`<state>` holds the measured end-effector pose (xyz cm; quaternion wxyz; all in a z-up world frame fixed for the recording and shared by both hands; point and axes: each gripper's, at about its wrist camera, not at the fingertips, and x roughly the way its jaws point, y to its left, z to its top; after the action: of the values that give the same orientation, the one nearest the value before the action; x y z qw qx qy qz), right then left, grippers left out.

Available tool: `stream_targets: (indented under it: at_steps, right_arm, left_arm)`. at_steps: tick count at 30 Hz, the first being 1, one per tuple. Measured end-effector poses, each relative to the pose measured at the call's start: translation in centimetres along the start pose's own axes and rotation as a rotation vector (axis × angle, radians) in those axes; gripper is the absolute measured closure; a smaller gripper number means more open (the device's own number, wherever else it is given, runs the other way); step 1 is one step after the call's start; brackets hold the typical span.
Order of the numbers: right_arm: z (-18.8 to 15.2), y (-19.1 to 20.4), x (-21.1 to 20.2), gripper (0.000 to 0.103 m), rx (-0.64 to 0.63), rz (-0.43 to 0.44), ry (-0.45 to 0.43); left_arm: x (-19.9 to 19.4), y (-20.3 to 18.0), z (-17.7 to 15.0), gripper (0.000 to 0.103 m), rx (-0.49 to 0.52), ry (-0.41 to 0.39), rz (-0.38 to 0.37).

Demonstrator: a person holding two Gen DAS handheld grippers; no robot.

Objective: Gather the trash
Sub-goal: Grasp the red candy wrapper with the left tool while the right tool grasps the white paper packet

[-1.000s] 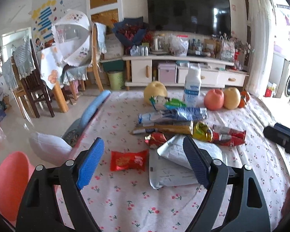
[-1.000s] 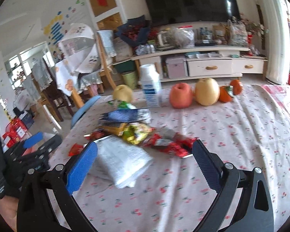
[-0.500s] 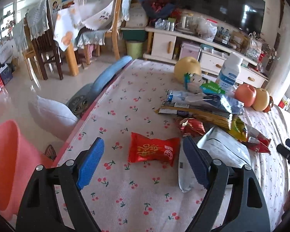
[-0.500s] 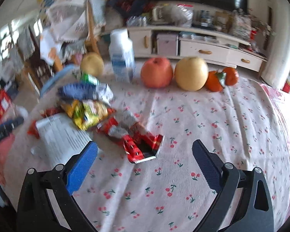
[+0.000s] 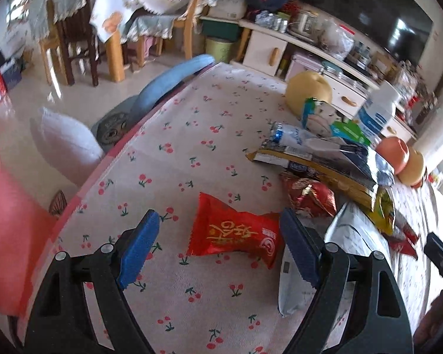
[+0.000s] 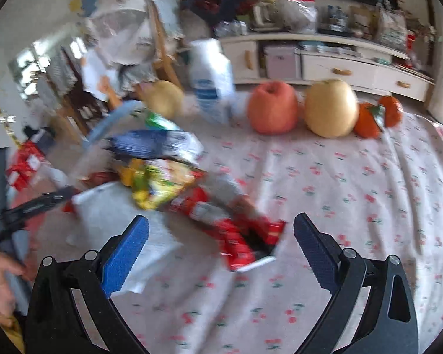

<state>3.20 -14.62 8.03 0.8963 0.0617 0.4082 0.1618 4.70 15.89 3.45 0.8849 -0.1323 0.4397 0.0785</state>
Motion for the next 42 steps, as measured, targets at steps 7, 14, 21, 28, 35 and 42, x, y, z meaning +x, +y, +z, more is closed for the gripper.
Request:
stream_targets:
  at_steps: [7, 14, 21, 28, 35, 42]
  right_arm:
    - [-0.5, 4.4, 2.0, 0.006, -0.087, 0.153, 0.052]
    - [-0.9, 7.0, 4.7, 0.006, -0.198, 0.181, 0.086]
    - [-0.9, 8.0, 6.1, 0.005, -0.232, 0.228, 0.127]
    - [-1.9, 9.4, 5.8, 0.004, -0.25, 0.306, 0.184]
    - [-2.7, 10.6, 5.2, 0.004, -0.323, 0.315, 0.182]
    - [-2.0, 9.6, 5.6, 0.004, -0.28, 0.261, 0.158]
  left_arm:
    - [1.5, 0.6, 0.2, 0.02, -0.12, 0.043, -0.031]
    - [2.4, 0.4, 0.2, 0.02, -0.141, 0.063, -0.004]
    - [2.7, -0.8, 0.2, 0.02, -0.104, 0.05, 0.036]
    - [2.8, -2.4, -0.1, 0.03, -0.013, 0.044, 0.024]
    - [2.6, -3.3, -0.8, 0.034, 0.069, 0.047, 0.031]
    - [2.9, -3.8, -0.9, 0.025, 0.15, 0.052, 0.087]
